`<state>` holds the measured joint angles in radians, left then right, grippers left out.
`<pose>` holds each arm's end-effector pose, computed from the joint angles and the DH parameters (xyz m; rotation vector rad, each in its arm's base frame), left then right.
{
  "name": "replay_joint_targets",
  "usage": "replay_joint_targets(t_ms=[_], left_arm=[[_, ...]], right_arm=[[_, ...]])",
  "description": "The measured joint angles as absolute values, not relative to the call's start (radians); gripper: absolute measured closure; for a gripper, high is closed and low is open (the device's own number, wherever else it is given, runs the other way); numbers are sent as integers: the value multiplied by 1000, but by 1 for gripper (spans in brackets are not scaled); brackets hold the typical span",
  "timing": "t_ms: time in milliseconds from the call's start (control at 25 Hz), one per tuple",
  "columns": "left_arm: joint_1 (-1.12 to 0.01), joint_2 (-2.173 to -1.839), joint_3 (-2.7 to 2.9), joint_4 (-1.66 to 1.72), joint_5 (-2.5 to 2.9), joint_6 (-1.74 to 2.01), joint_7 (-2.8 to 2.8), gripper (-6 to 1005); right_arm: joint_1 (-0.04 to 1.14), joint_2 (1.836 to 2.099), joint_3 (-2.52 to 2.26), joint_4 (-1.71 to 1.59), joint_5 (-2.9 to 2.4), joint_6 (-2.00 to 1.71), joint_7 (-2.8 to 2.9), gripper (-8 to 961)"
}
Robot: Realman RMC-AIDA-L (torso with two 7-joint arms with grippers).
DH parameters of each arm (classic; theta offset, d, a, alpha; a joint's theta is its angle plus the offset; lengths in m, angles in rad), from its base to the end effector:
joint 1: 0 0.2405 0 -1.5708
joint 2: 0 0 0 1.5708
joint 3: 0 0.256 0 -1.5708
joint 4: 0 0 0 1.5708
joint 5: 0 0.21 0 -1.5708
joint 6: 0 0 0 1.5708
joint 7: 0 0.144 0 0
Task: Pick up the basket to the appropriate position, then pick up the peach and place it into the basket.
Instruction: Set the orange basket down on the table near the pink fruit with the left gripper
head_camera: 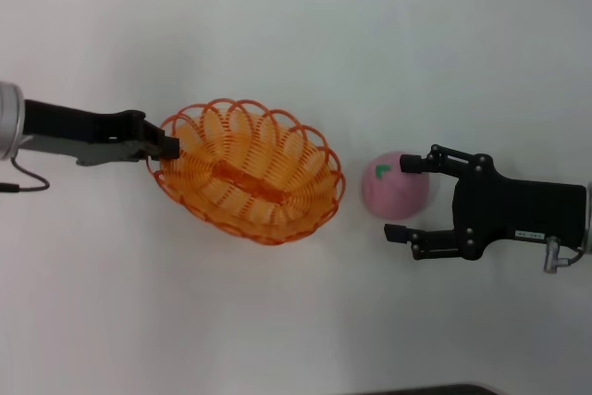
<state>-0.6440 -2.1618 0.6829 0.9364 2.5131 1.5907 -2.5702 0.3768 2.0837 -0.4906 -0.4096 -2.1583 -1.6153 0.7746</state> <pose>-0.2473 0.3450 -0.0042 -2.3142 -1.9010 -0.1709 0.3217 0.2449 -0.0354 -2.7195 0.3220 0.6904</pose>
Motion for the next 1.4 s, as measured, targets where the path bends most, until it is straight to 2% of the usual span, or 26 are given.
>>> replay_joint_targets(t_ms=[560, 1400], left_arm=[[-435, -2172, 695, 924, 2321, 1456, -2611, 931], [-367, -2175, 698, 907, 2262, 1352, -2599, 930]], right_arm=[[381, 2083, -482, -411, -2158, -1612, 775, 12], [380, 2083, -476, -411, -2158, -1608, 775, 11]])
